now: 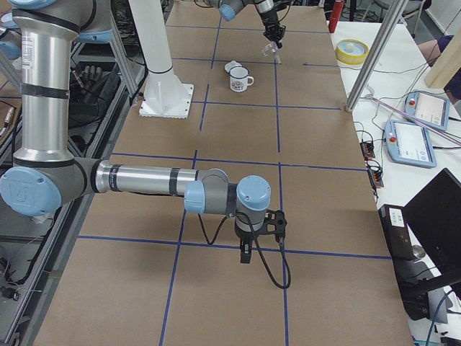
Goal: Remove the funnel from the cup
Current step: 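Lift the funnel up out of the mug with the left gripper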
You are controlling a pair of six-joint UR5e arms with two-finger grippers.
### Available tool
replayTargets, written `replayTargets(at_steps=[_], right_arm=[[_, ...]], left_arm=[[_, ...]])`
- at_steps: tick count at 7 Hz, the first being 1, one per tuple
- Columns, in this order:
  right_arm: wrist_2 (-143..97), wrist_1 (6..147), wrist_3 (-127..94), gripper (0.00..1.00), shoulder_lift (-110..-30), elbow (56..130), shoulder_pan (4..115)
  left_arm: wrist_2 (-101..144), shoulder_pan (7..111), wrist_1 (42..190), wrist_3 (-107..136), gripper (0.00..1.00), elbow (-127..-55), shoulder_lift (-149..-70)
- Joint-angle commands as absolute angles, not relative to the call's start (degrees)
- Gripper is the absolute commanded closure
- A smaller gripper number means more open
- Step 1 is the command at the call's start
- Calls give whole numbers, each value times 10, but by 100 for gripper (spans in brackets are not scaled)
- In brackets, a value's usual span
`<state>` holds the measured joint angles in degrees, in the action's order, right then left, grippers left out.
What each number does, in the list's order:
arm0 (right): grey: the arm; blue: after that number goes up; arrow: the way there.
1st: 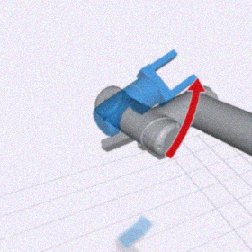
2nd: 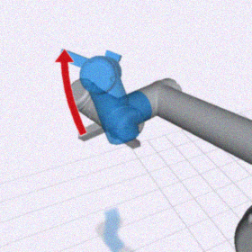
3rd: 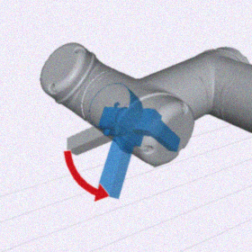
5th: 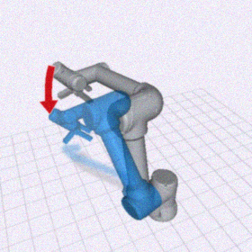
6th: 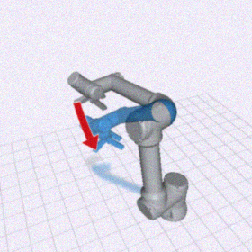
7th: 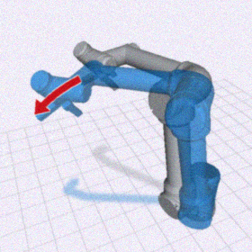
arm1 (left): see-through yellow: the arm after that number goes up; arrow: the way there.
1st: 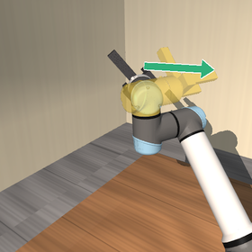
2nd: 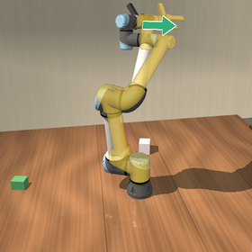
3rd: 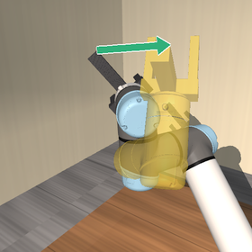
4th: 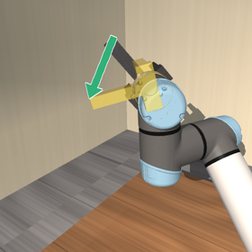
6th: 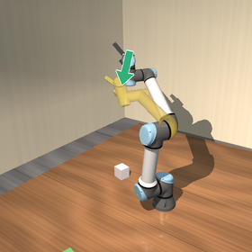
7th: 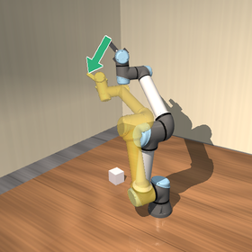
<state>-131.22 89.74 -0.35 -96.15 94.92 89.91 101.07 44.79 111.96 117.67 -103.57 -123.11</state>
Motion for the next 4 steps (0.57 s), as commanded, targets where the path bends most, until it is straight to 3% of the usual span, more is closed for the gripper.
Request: replayTargets(at_steps=[1,4], right_arm=[[-1312,897,-4,0,-962,949,899],[-1312,897,-4,0,-962,949,899]], left_arm=[[1009,465,1395,1146,100,-884,-1200],[979,465,1634,1147,100,-708,-1201]])
